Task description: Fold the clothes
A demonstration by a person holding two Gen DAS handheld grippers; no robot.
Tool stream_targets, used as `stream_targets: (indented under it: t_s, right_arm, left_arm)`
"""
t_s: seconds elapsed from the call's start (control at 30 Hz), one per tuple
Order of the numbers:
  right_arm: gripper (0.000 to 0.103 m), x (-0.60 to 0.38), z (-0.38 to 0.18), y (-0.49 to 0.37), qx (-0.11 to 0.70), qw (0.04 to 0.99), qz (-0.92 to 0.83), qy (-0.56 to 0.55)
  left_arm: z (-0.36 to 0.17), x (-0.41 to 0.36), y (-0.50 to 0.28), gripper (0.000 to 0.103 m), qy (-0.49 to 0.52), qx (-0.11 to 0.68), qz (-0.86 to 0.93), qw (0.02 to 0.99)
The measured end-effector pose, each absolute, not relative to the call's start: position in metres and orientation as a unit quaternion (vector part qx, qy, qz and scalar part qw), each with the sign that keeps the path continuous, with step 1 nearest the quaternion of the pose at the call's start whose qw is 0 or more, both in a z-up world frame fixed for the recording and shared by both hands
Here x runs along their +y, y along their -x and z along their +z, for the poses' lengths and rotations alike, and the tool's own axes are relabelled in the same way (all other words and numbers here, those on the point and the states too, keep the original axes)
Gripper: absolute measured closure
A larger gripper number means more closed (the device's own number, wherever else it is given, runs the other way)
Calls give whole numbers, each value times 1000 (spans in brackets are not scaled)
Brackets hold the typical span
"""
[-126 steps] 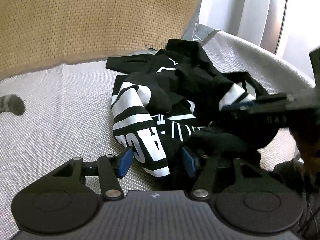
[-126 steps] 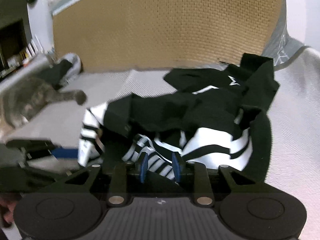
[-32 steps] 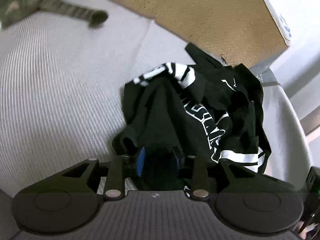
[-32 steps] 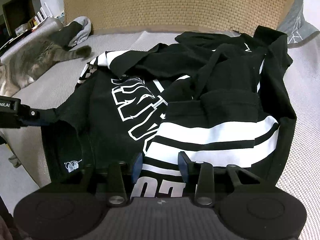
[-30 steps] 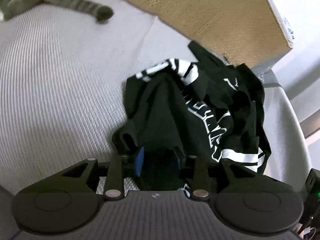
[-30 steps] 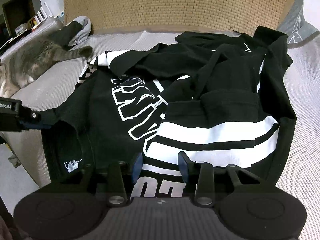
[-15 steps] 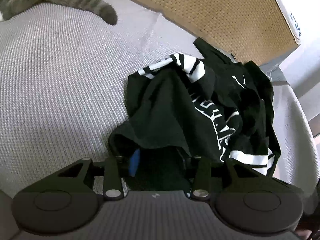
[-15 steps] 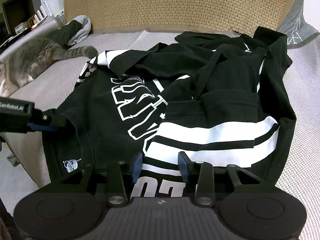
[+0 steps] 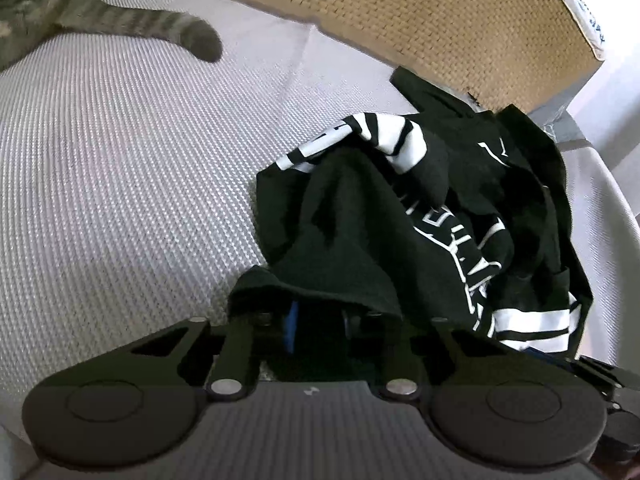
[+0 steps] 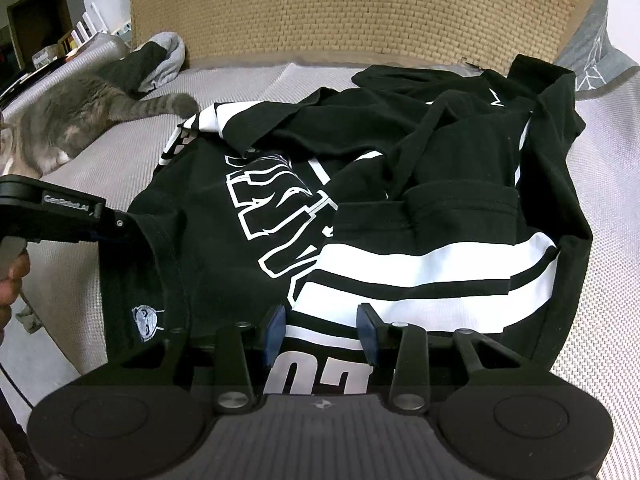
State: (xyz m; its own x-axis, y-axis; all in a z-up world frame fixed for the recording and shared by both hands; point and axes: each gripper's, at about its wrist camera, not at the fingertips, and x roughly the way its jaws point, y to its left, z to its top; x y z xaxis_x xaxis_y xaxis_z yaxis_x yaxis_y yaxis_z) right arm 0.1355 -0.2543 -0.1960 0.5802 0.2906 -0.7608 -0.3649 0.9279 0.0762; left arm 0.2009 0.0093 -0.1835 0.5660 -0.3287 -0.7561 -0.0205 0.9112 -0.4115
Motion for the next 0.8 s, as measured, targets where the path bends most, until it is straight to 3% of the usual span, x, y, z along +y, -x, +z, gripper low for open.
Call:
stream_targets:
  t_s: [0.43, 0.57, 0.8]
  right_arm:
    - [59, -216, -199, -121, 426, 879, 175, 126]
    - [67, -216, -200, -121, 427, 878, 161, 142]
    - [70, -217, -197, -124, 439, 873, 140, 159]
  left_arm:
    - [-185, 10, -216, 84, 184, 451, -90, 869]
    - [-184, 8, -221, 85, 178, 452, -93, 869]
    - [-182, 9, -231, 88, 172, 451, -93, 871]
